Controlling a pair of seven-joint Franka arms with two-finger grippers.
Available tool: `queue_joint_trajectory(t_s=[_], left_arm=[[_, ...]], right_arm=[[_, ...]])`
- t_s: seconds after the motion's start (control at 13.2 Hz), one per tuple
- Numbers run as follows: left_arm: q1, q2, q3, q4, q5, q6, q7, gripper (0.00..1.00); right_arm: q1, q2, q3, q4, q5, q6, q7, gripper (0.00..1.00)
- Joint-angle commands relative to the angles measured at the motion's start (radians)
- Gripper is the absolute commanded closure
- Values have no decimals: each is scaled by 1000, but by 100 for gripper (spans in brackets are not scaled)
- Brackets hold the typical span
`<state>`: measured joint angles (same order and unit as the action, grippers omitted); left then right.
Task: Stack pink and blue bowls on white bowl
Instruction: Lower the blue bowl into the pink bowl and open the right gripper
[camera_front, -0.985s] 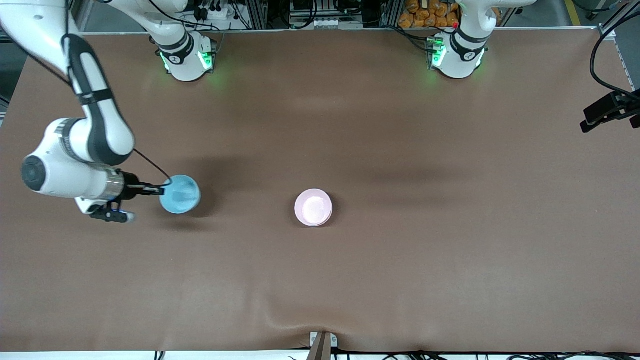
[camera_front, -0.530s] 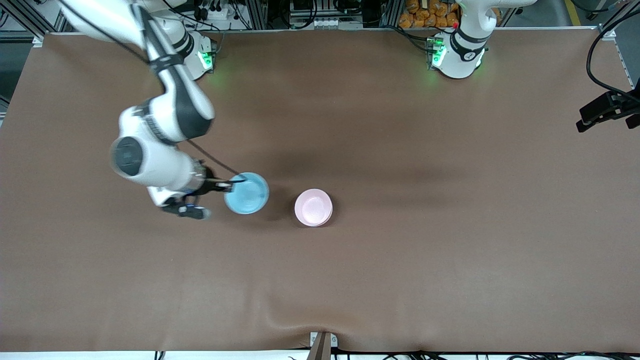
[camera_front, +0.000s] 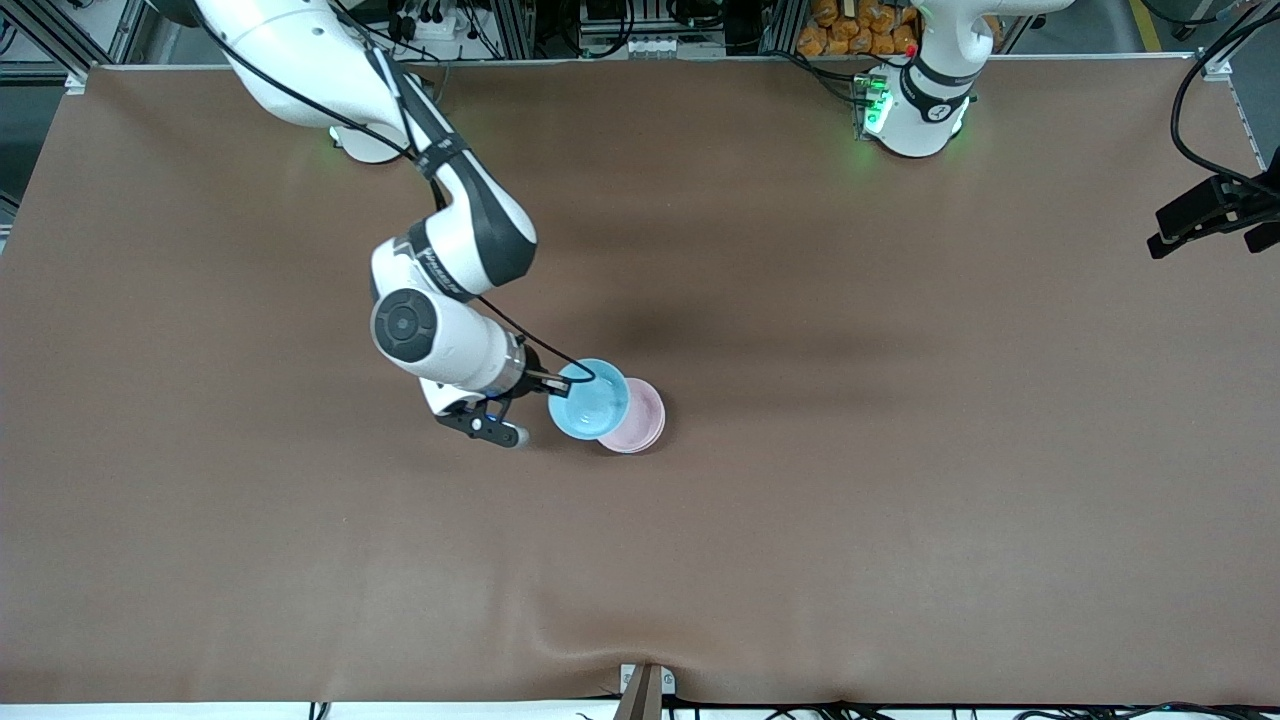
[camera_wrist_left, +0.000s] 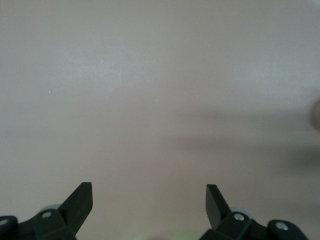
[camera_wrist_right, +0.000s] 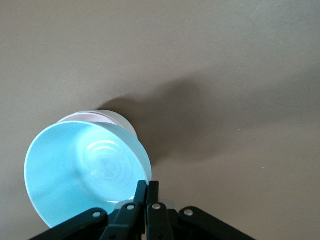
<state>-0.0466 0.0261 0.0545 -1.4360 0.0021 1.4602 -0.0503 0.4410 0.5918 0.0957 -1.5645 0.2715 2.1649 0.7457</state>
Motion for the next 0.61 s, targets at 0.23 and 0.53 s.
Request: queue_joint_trajectory(t_s=[0.23,0.53], left_arm=[[-6,-26,-25,-20,-19,-8,24,0],[-7,-15,-50,-23,-21,-9,32,0]], right_arm=[[54,69,-16,93,5,-4,76,100],[80,94,-17,93,2,47,110,100]])
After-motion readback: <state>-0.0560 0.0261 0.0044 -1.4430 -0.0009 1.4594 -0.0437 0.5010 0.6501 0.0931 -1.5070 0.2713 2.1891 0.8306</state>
